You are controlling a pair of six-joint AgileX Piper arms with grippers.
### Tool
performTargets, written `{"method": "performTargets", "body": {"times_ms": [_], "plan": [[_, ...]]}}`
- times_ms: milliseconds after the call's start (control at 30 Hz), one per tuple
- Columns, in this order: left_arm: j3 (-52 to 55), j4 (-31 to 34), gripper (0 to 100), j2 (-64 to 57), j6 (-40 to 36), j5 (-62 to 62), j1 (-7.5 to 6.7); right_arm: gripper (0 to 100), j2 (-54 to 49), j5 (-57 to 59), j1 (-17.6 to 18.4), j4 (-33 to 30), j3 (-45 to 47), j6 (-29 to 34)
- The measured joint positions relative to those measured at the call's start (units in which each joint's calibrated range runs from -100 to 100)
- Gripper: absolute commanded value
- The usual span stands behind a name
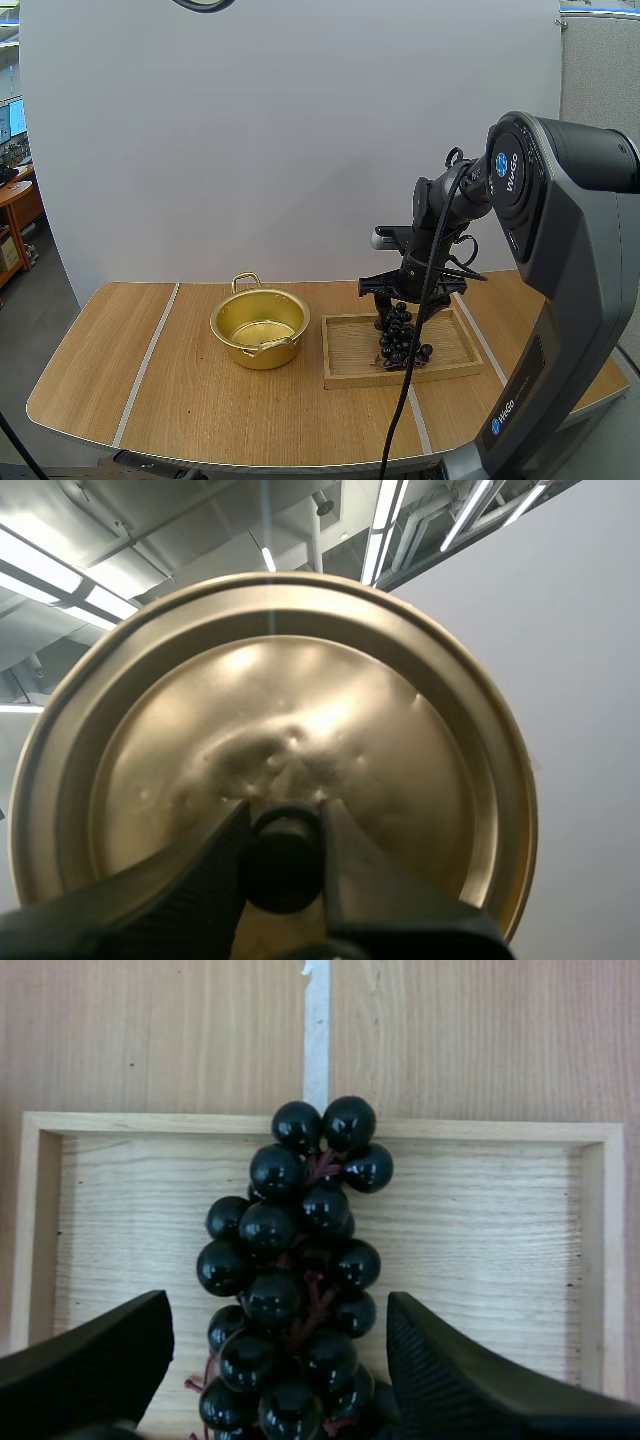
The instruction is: Open the pot, put the grape inside, and close it
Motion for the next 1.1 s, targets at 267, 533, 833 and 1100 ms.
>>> {"method": "performTargets", "body": {"times_ms": [267,533,833,1100], "plan": [[0.0,0.0,0,0.0,0.0,0.0,0.0,100,0.0,0.0,0.0,2.8,0.0,-2.5],[0.0,0.0,0,0.0,0.0,0.0,0.0,100,0.8,-0.3,0.0,2.8,0.0,-2.5],[0.0,0.0,0,0.0,0.0,0.0,0.0,100,6.8,-2.0,0.0,2.7,0.0,-2.9],[0.0,0.0,0,0.0,0.0,0.0,0.0,100,9.3,-3.0,0.0,2.2,0.0,-3.0]]}}
